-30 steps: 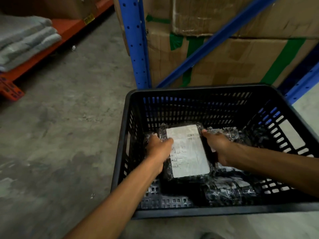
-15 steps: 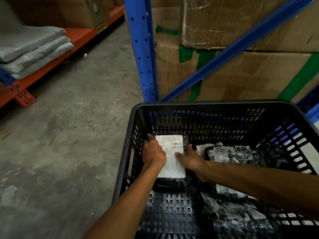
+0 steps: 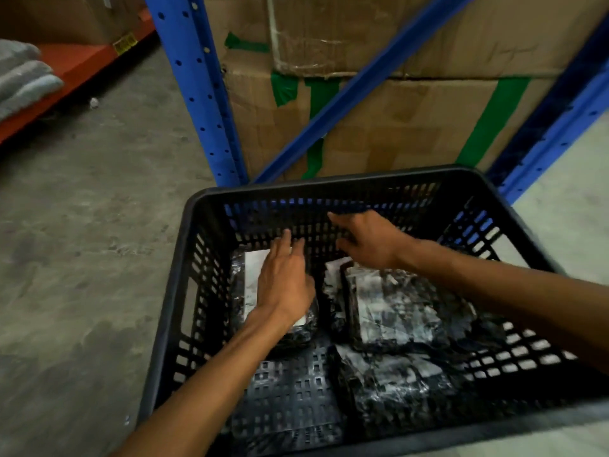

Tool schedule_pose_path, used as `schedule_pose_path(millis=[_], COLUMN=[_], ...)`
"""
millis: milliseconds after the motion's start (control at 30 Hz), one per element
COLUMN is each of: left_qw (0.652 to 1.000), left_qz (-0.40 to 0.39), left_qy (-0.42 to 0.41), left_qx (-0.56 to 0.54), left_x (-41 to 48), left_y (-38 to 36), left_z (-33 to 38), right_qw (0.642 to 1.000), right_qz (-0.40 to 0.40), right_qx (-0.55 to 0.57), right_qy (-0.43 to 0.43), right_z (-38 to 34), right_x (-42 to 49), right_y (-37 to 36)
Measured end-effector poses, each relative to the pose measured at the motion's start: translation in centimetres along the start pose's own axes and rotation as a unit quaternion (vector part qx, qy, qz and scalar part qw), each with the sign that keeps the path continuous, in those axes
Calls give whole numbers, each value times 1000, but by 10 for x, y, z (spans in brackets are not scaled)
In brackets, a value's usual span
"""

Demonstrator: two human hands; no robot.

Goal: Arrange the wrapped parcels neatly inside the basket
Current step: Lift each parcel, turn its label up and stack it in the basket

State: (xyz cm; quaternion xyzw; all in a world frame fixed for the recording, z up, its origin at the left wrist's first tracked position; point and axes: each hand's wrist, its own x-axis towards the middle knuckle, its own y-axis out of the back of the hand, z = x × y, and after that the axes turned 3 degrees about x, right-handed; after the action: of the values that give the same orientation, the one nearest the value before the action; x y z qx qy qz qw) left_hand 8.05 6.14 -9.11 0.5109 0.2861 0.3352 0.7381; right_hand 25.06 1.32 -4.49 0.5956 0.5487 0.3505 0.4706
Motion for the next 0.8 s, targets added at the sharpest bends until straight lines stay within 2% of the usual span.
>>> schedule_pose_path(millis=[100, 167, 267, 367, 433, 567, 700, 800], left_qw=[986, 973, 947, 926, 926, 942, 945, 934], left_qz=[-69, -112, -169, -216, -211, -163, -140, -201], left_qy=[-149, -202, -255, -267, -265, -257, -264, -275], left_qx=[-9, 2, 95, 155, 167, 138, 129, 105], left_x=[-8, -16, -20, -20, -22, -22, -19, -11], left_y=[-7, -15, -25, -37, -46, -60, -67, -59], left_z=[26, 36, 45, 47, 45, 37, 32, 27], right_qw=[996, 997, 991, 958, 933, 930, 918, 929], right_qz=[57, 20, -82, -212, -245, -203, -196, -198], right_qx=[-51, -74, -103, -183, -256, -303, -339, -305], right_qy=[38, 30, 29, 60, 60, 51, 64, 75], right_z=[31, 49, 66, 76, 76, 70, 71, 76], right_x=[-52, -88, -129, -150, -155, -149, -141, -141], right_y=[24, 31, 29, 6, -11, -25, -36, -30])
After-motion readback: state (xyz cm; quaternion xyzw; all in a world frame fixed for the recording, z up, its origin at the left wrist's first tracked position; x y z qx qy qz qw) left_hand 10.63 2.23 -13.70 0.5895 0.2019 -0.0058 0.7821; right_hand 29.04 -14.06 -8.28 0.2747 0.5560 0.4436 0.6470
